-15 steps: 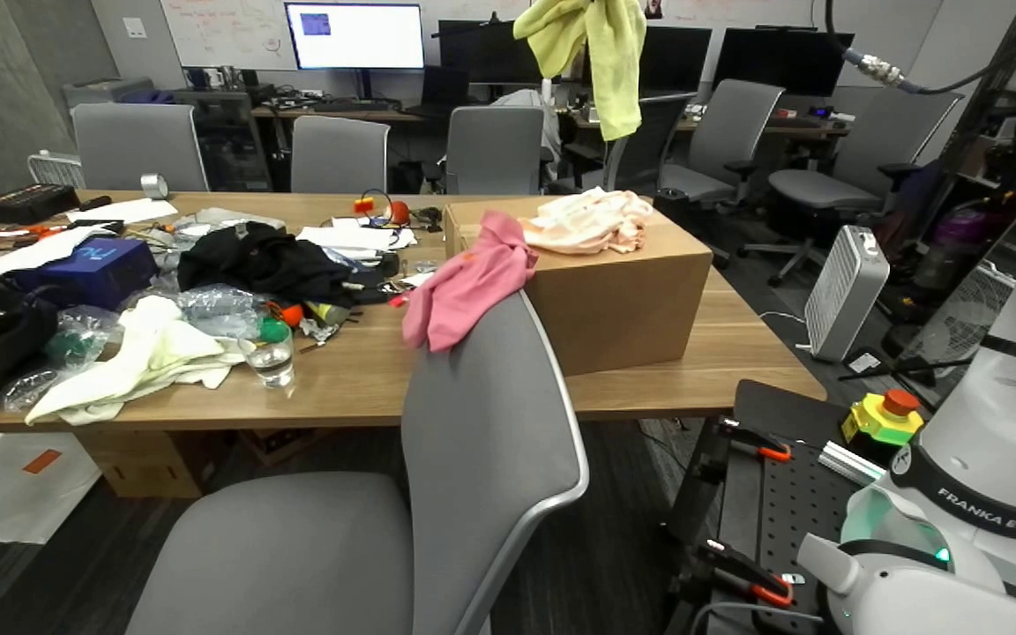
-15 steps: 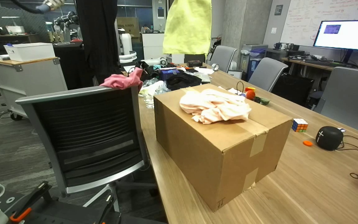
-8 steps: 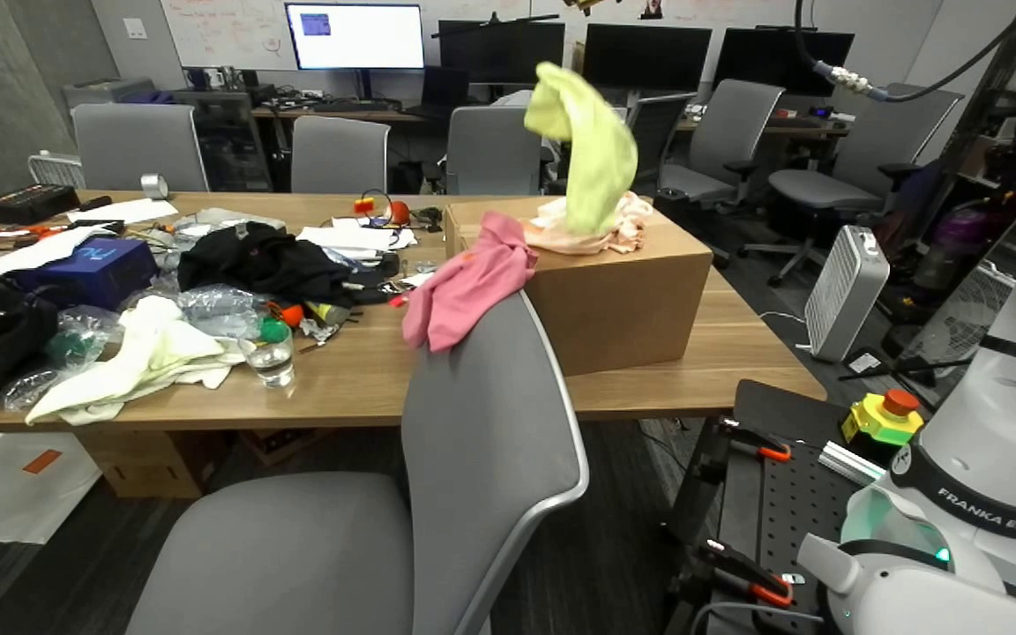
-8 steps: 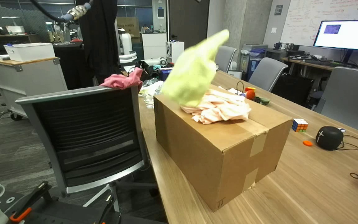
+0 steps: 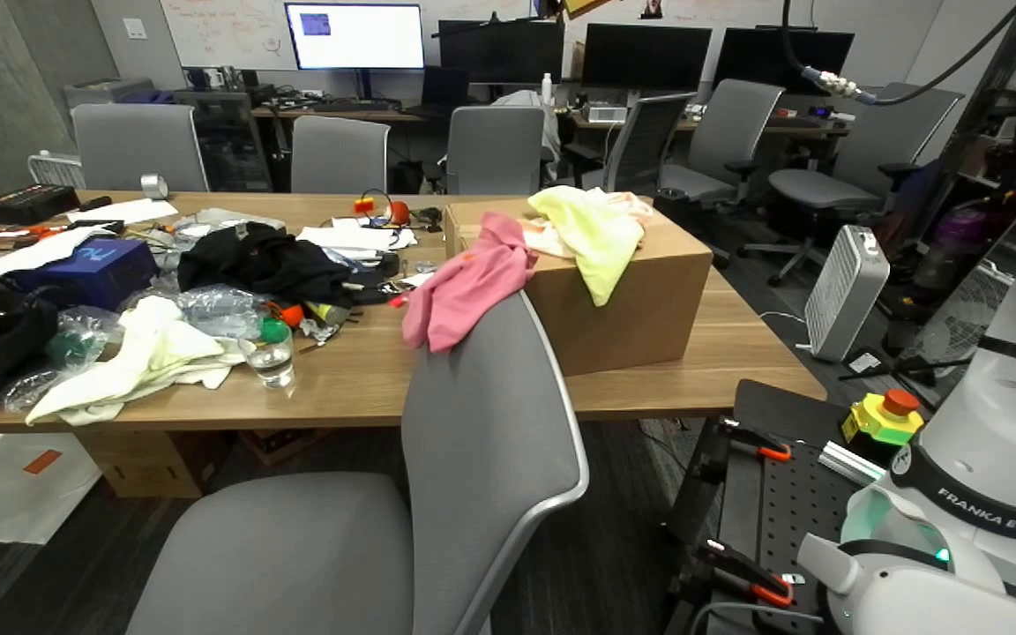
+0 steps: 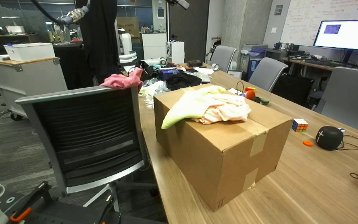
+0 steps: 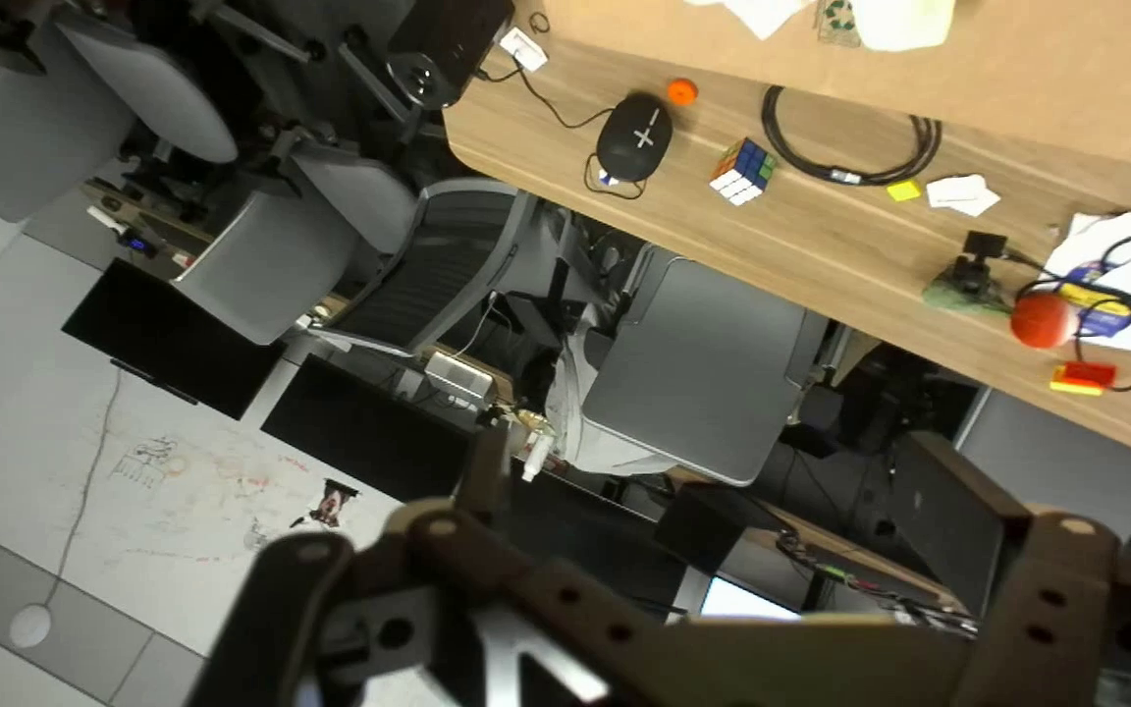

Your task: Remove all the clothes from the chair and put them on top of the box

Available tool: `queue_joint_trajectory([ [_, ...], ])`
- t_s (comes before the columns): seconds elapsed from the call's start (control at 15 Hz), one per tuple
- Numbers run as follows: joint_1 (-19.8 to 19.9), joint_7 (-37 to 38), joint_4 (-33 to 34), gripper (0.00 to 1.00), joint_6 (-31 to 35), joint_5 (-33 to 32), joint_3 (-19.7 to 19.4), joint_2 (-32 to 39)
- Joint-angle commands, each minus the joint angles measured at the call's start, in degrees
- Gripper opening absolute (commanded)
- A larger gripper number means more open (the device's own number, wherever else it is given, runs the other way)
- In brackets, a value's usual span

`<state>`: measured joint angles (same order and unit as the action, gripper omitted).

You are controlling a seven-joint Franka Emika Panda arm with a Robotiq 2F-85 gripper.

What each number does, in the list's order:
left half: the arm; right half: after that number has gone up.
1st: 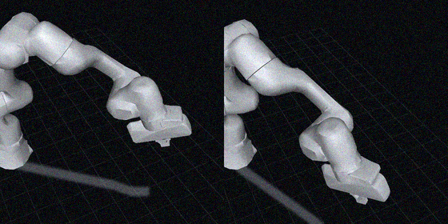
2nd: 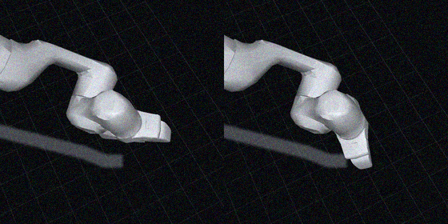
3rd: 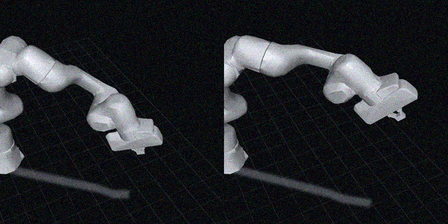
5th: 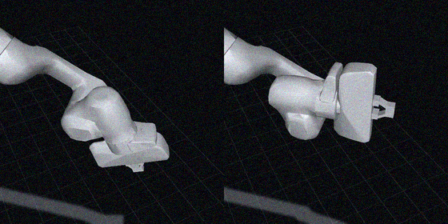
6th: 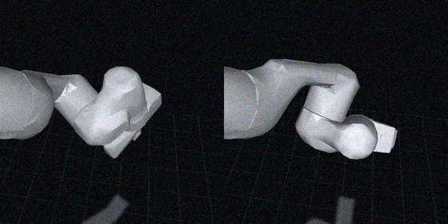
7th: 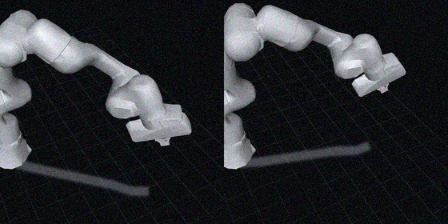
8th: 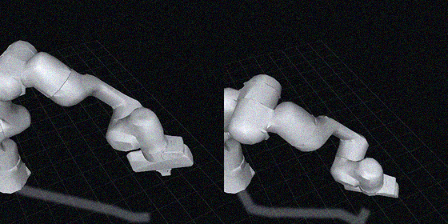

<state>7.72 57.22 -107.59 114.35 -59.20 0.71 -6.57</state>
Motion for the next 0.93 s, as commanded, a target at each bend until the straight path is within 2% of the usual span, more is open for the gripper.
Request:
queue_joint_trajectory([
  [0.0,-3.89,-8.34,-4.46,1.00,0.62,4.88,0.01,-4.83],
  [0.4,-9.58,-22.03,-12.19,1.00,0.81,19.98,2.31,-12.13],
  [0.87,-13.29,-37.79,-20.55,1.00,0.13,37.18,5.90,-16.31],
])
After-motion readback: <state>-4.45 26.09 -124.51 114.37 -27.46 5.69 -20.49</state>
